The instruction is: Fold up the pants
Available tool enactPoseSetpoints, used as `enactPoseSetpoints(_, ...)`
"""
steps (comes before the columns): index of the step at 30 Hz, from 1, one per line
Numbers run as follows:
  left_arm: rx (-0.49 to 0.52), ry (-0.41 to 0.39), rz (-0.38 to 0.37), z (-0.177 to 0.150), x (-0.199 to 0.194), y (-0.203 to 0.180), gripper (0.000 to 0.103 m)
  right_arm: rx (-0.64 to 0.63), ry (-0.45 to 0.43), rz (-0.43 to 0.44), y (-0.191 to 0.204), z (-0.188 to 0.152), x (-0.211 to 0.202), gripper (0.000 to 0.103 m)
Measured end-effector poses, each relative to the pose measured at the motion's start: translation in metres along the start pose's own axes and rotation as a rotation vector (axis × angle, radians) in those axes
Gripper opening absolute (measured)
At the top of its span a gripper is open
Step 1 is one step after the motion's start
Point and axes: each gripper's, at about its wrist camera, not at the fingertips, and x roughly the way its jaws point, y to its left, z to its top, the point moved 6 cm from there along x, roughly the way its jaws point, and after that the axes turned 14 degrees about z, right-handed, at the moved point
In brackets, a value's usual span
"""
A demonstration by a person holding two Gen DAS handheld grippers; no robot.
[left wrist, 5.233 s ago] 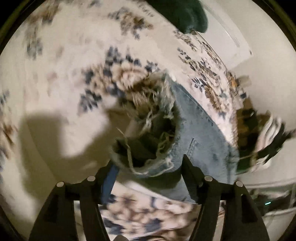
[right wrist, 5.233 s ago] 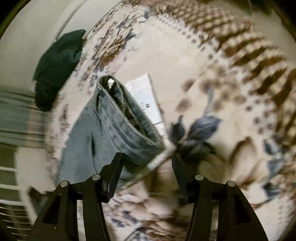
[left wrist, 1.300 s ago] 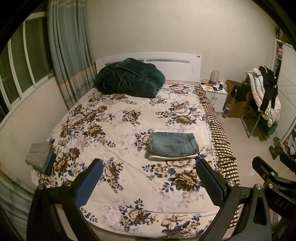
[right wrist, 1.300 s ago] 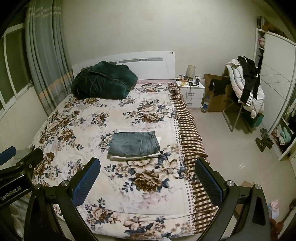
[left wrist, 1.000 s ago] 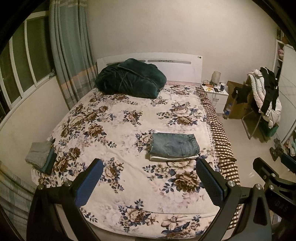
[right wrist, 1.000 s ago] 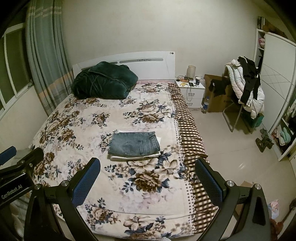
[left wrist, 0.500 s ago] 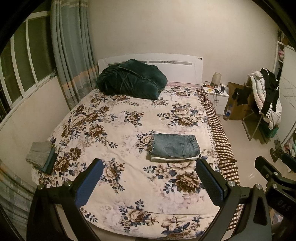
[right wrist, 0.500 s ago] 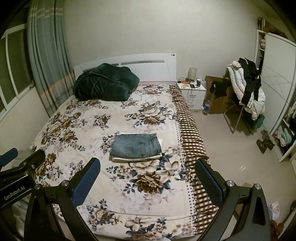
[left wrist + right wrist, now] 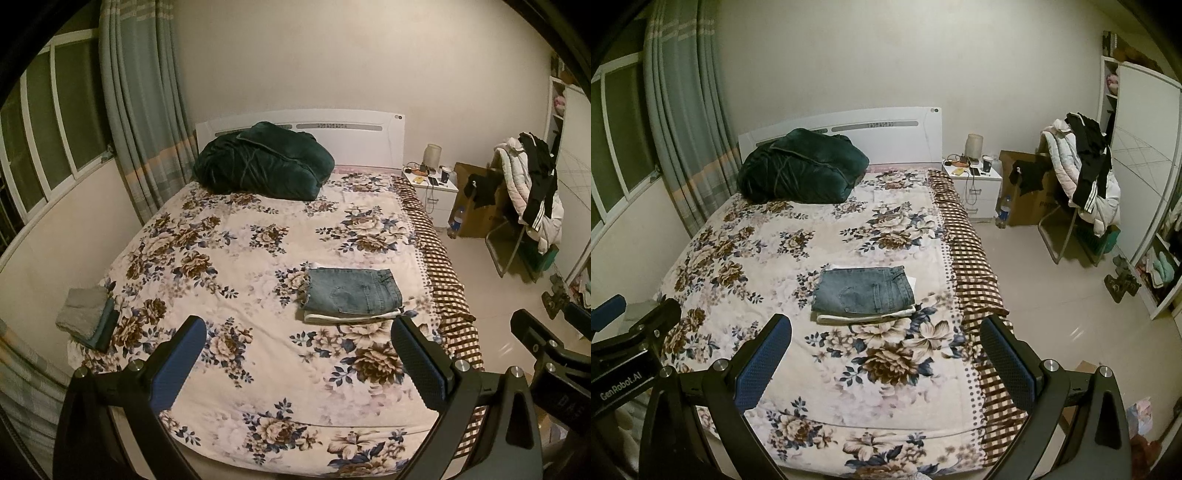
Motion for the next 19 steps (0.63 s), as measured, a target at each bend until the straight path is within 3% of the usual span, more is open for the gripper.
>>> enactPoseSetpoints(19,-0.012,-0.016,0.009,0.0000,-0.0051,0.0093,0.102,0.013,-0.004,0.003,0.0009,-0.0044,-0.0047,0.103)
